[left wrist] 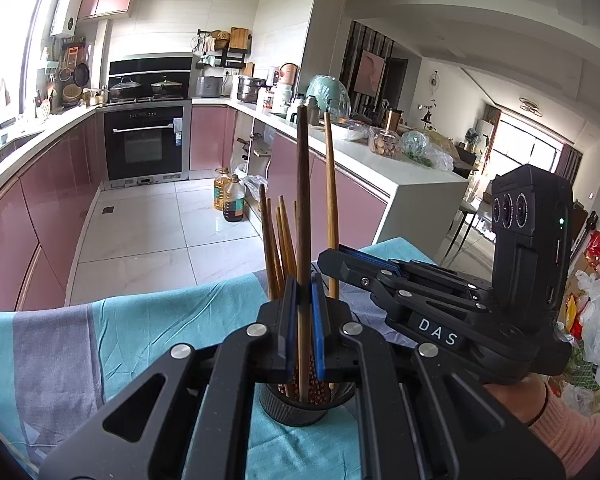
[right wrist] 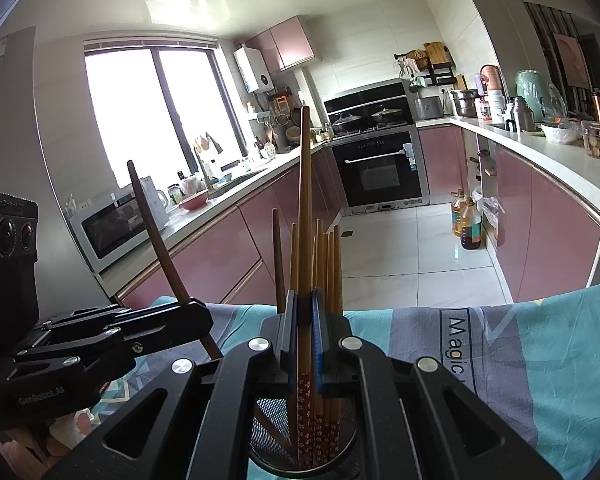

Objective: Organize utensils
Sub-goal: 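Lower chopstick into the mesh cup with right tool while left tool lowers its own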

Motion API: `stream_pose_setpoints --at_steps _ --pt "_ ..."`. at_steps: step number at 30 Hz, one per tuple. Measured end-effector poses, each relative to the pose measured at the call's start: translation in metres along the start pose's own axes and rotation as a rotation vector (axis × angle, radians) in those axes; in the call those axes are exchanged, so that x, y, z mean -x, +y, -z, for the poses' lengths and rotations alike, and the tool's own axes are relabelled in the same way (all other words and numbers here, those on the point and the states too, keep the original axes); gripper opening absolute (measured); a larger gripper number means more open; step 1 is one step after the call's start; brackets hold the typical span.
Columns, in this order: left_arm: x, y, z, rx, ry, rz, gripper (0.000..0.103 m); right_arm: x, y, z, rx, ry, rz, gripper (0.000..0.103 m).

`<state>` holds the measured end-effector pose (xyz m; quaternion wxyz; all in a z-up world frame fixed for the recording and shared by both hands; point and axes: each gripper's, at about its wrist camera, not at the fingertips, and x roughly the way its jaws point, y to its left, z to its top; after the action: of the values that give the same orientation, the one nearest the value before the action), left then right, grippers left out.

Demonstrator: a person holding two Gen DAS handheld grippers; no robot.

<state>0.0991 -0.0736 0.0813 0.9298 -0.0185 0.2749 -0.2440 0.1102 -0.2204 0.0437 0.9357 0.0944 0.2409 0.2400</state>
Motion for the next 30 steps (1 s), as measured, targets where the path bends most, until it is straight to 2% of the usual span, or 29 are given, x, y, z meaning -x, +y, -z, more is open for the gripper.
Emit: stream_pose_setpoints --at_steps 30 --pt "-0.031 0.002 0.007 -0.009 0.046 -0.006 0.007 -0.01 -0.003 0.015 -0.001 0.039 -0.002 0.006"
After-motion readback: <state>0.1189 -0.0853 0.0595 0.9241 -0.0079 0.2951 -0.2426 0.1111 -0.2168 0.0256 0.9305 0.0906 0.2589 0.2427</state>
